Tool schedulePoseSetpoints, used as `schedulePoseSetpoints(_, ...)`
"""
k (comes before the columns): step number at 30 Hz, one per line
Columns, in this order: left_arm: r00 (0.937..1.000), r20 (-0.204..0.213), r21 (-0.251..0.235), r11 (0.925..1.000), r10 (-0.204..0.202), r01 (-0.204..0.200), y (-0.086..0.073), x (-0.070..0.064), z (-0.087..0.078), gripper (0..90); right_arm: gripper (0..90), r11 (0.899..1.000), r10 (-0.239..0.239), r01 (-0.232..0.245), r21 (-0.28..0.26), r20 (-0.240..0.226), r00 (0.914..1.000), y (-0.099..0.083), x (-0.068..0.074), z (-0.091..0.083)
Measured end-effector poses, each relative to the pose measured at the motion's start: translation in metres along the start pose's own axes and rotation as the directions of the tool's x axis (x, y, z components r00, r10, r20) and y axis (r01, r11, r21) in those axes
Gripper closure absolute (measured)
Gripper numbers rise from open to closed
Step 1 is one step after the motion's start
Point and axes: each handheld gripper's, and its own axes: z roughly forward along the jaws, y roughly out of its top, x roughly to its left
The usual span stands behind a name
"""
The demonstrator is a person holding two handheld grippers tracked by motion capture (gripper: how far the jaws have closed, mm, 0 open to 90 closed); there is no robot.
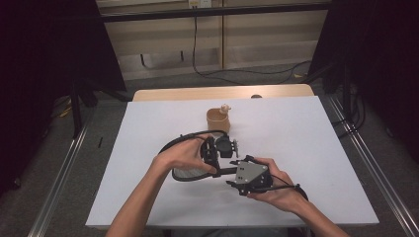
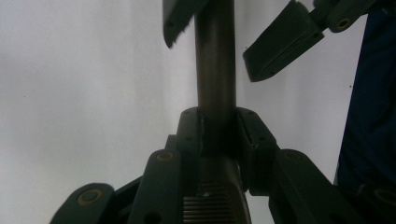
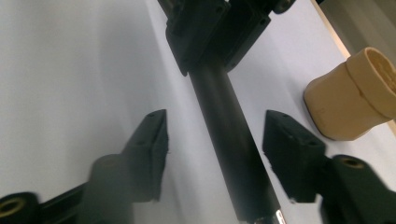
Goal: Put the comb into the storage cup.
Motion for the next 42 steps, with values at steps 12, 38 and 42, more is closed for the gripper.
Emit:
schedulePoseSetpoints(12,1.0000,0.006,0.014,0.9999,-0.001,0.001,0.0046,-0.0007,0.0036,72.5,63.9,0.999,-0.044,0.044,0.020,0.034,0.9985,0.0006,0.0021,0.0015)
schedulePoseSetpoints(38,0.9999,0.014,-0.010,0.9999,0.008,-0.008,0.0051,-0.0014,-0.0014,72.3,72.8,0.996,-0.084,0.085,0.022,-0.007,0.9964,-0.0038,0.0058,0.0051)
schedulePoseSetpoints(42,0.9999,0.009,-0.022,0.9998,0.005,-0.005,0.0044,-0.0006,-0.0029,71.9,72.9,0.997,-0.071,0.071,0.012,-0.006,0.9974,-0.0045,0.0044,0.0043)
